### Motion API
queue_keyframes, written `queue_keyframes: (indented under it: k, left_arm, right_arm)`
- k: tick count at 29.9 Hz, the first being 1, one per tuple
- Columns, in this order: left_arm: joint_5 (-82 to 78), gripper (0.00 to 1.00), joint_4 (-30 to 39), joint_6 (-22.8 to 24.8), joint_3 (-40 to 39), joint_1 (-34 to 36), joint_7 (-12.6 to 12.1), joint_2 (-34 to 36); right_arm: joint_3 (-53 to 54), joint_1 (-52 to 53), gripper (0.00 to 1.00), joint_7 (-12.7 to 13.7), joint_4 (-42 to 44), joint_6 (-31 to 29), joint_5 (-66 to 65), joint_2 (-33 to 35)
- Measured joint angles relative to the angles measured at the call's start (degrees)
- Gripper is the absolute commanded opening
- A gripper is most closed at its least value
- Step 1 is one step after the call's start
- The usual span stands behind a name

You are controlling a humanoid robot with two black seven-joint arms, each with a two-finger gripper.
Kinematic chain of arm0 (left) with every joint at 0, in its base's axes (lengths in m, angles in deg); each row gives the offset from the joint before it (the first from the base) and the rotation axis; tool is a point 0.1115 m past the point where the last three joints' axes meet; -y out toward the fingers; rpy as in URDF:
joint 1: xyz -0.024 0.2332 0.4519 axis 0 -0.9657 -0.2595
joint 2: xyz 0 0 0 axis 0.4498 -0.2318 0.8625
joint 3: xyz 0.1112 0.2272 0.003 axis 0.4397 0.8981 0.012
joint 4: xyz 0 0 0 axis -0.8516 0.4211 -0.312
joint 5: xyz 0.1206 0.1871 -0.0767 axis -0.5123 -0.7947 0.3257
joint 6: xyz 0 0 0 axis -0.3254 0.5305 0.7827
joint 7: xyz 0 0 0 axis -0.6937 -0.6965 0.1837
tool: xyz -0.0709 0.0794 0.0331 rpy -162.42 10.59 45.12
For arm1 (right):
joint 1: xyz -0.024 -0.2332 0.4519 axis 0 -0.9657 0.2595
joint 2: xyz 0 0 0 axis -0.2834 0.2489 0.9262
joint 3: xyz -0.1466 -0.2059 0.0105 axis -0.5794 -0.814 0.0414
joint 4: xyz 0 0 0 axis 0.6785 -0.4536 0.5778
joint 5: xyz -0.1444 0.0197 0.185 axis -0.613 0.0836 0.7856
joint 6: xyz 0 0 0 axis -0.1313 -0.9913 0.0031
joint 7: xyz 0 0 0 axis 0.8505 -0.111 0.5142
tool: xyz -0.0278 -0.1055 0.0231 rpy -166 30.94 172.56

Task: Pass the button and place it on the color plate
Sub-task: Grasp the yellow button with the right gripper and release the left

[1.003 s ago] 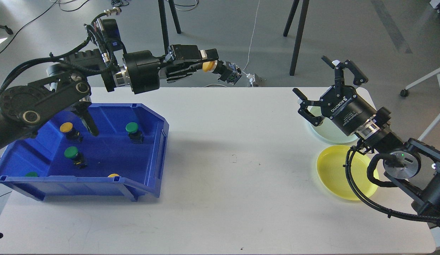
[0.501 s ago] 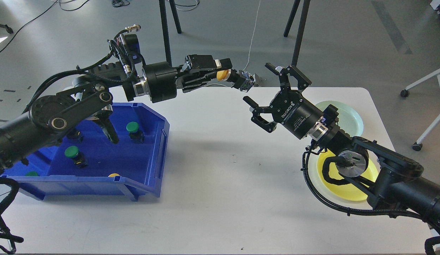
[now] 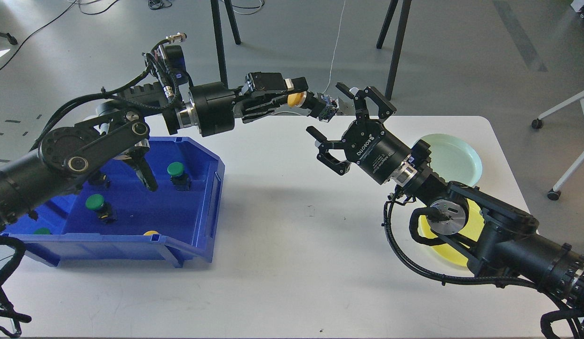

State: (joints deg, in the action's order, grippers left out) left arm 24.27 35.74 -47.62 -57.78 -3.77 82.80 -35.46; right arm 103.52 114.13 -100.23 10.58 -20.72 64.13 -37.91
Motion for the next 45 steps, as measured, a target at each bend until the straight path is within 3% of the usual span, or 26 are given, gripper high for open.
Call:
queue_keyframes:
  k: [9, 16, 26, 30, 35, 37, 41, 42, 45]
  left_arm:
    - [0.0, 0.1, 0.0, 0.0, 0.1, 0.0, 0.0, 0.0]
    - [0.0, 0.1, 0.1, 0.0, 0.2, 0.0, 0.0, 0.0]
    - [-0.1, 0.1, 0.1, 0.0, 0.3, 0.0, 0.0, 0.0]
    - [-0.1, 0.1, 0.1, 0.0, 0.3, 0.1, 0.0, 0.0]
    - [-0.1, 0.12, 0.1, 0.0, 0.2, 0.1, 0.0, 0.0]
    - [-0.1, 0.17, 0.1, 0.0, 0.2, 0.1, 0.0, 0.0]
    - [-0.1, 0.44, 0.1, 0.0, 0.1, 0.1, 0.0, 0.0]
    - [-0.1, 0.57, 0.1, 0.0, 0.1, 0.1, 0.0, 0.0]
    - [0.0, 0.63, 0.0, 0.0, 0.1, 0.0, 0.0, -0.1]
  right_arm:
    - [0.0, 0.1, 0.91, -0.1, 0.4, 0.0, 0.1, -0.5]
    - [0.0, 0.3, 0.44, -0.1, 0.2, 0.0, 0.3, -0.5]
    - [0.0, 0.5, 0.33, -0.1, 0.2, 0.0, 0.1, -0.9]
    - [0.0, 0.5, 0.19, 0.0, 0.2, 0.0, 0.1, -0.9]
    - [0.0, 0.5, 0.11, 0.0, 0.2, 0.0, 0.1, -0.9]
    - [0.0, 0.5, 0.09, 0.0, 0.2, 0.0, 0.1, -1.0]
    - [0.1, 0.5, 0.07, 0.0, 0.2, 0.0, 0.1, -1.0]
    - [0.1, 0.5, 0.07, 0.0, 0.2, 0.0, 0.1, -1.0]
    - [0.2, 0.5, 0.06, 0.0, 0.2, 0.0, 0.3, -1.0]
